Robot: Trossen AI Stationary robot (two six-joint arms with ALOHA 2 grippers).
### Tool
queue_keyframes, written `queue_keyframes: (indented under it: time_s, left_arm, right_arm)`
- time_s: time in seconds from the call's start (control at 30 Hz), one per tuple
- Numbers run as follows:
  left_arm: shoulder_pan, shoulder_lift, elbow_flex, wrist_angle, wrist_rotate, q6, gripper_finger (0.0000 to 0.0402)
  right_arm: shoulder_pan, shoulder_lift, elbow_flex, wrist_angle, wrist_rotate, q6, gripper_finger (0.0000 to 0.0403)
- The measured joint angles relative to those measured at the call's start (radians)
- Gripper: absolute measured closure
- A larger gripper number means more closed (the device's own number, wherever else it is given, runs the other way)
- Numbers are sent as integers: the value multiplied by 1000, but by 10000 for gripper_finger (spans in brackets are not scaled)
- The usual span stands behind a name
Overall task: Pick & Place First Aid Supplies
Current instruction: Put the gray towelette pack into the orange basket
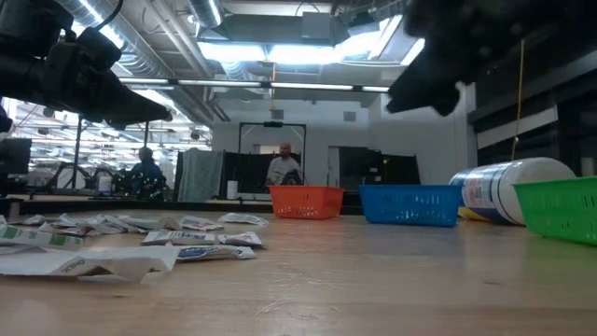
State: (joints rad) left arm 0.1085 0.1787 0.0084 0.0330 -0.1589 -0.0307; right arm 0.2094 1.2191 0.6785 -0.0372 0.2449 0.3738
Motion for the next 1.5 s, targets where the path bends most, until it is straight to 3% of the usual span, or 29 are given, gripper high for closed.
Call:
queue_keyframes:
  time_s: [0.17, 0.3, 0.7, 0.93, 1.5]
  left_arm:
    - [0, 0, 0, 0, 0, 0, 309]
    - [0, 0, 0, 0, 0, 0, 310]
    - [0, 0, 0, 0, 0, 0, 311]
    - [0, 0, 0, 0, 0, 0, 309]
    - [0, 0, 0, 0, 1, 0, 310]
  right_arm:
    - [-39, 132, 6, 143, -53, -76, 246]
    - [-57, 247, 76, 137, -66, -119, 246]
    - [-57, 494, 404, -129, -73, -340, 247]
    - [-41, 565, 465, -129, -73, -406, 247]
    - [22, 632, 467, 27, -63, -615, 247]
